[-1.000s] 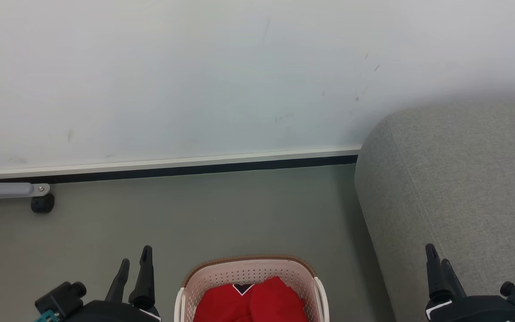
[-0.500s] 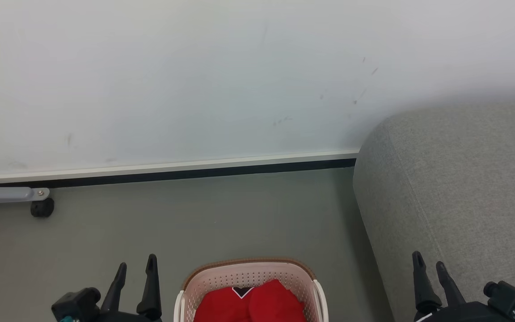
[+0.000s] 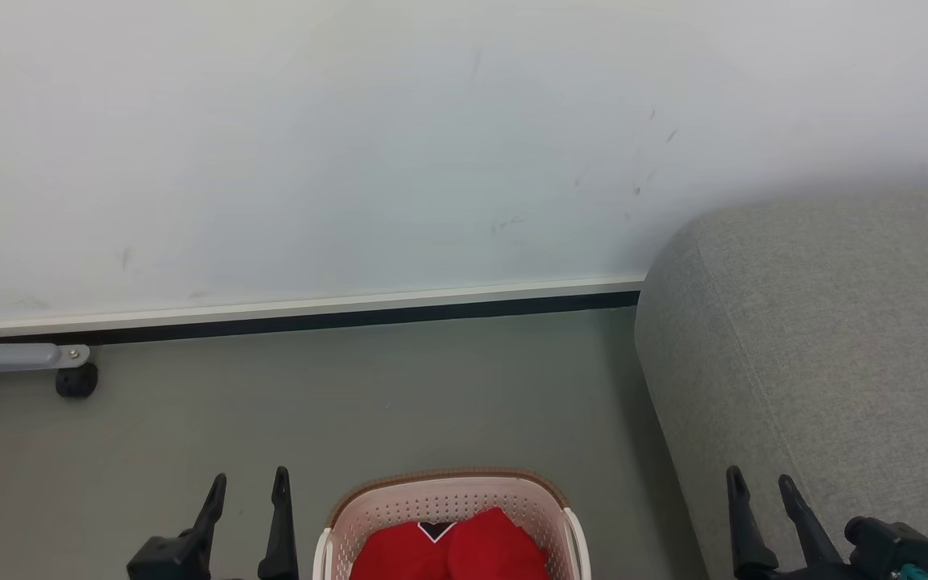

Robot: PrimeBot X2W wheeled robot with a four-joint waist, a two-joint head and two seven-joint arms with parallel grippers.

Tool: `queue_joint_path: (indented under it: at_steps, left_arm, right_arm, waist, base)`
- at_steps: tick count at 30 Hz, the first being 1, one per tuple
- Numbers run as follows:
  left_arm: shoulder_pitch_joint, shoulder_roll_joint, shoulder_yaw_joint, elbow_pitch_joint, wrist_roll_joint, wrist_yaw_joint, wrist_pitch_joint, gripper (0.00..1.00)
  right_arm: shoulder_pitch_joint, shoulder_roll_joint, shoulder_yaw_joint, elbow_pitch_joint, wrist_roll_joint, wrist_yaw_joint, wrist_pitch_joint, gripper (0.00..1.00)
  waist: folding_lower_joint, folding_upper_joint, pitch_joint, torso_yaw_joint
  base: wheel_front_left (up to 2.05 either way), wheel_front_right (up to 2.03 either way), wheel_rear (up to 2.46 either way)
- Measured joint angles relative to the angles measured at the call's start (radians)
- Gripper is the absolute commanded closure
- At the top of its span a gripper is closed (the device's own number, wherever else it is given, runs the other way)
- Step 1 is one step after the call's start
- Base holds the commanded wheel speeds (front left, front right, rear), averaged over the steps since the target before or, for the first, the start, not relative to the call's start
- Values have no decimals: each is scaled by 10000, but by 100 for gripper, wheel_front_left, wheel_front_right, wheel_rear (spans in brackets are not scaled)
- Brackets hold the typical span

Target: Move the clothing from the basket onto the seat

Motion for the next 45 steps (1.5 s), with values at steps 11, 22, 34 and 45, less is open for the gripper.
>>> queue_joint_path:
  at_steps: [11,22,34,45]
  left_arm:
    - [193,-13,-17,-77,1467,291,-403,0]
    - [377,-23,-8,-153,3009,558,-846,0]
    - [390,-38,4,-4,3131,568,-846,0]
    - [380,-61,-125,104,3116,568,-846,0]
  right_arm:
    - [95,-165,395,-167,-1392,-203,-384,0]
    - [231,-337,777,-324,-2838,-451,-805,0]
    - [249,-351,765,-332,-3024,-454,-821,0]
    - [437,-353,522,-458,-3020,-454,-821,0]
  waist:
    - [0,0,-49,-27]
    - [0,0,-72,-58]
    - [0,0,-54,-76]
    - [0,0,60,29]
  base:
    - [0,0,0]
    - [0,0,0]
    - [0,0,0]
    - [0,0,0]
